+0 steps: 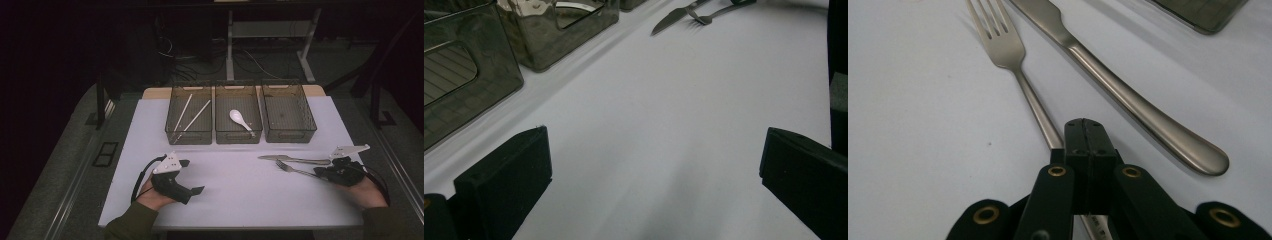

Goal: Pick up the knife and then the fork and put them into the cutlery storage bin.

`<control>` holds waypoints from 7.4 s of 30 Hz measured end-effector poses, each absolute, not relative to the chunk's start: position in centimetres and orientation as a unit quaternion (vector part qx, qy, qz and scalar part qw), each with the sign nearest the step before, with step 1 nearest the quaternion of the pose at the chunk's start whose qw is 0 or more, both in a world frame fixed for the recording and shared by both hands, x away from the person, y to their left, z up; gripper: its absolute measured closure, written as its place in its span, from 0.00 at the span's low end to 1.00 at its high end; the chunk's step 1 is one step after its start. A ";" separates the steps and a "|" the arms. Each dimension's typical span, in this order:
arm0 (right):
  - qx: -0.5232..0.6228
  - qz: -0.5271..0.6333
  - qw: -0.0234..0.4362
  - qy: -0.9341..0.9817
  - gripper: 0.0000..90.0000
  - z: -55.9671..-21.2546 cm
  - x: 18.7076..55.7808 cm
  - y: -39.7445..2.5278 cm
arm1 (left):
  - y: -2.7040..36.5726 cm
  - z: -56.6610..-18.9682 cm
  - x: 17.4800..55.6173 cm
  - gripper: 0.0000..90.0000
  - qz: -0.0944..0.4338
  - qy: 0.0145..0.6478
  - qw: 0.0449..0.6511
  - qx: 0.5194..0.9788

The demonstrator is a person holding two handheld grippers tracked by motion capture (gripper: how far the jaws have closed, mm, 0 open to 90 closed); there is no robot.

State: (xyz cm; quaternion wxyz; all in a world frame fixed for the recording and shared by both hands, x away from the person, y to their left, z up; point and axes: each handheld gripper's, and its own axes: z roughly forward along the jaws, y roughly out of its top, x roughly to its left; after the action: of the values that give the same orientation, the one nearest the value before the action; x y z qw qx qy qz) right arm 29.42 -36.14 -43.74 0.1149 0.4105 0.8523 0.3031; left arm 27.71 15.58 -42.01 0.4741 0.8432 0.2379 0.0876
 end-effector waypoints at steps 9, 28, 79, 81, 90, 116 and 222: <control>0.418 0.295 0.117 0.851 1.00 -44.0 29.6 -36.3 | 15.6 -42.0 27.7 0.00 0.087 0.237 0.474 0.843; 0.383 0.293 0.078 0.872 1.00 -43.2 28.0 -35.1 | 15.6 -42.0 27.7 0.00 0.087 0.237 0.475 0.843; 0.297 0.110 0.024 0.948 0.94 -42.1 33.6 -28.8 | 15.4 -42.1 27.7 0.00 0.085 0.239 0.474 0.843; 0.298 0.119 0.020 0.947 0.94 -42.2 33.6 -29.1 | 15.4 -42.1 27.8 0.00 0.085 0.238 0.475 0.843; 0.317 0.158 0.015 0.935 0.94 -42.1 33.3 -29.8 | 15.8 -42.1 27.7 0.00 0.084 0.236 0.479 0.841; 0.372 0.346 0.062 0.859 0.94 -39.2 32.7 -32.0 | 16.4 -42.7 27.8 0.00 0.086 0.236 0.497 0.831; 0.434 0.429 0.163 0.776 0.92 -35.8 38.5 -33.9 | 16.5 -42.3 27.7 0.00 0.083 0.235 0.508 0.824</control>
State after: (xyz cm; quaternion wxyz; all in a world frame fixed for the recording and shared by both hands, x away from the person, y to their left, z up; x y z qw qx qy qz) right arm 38.51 -33.92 -35.79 0.1626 0.4336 0.7756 0.4289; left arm 27.68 16.45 -42.33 0.5083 0.8245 0.2345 0.0832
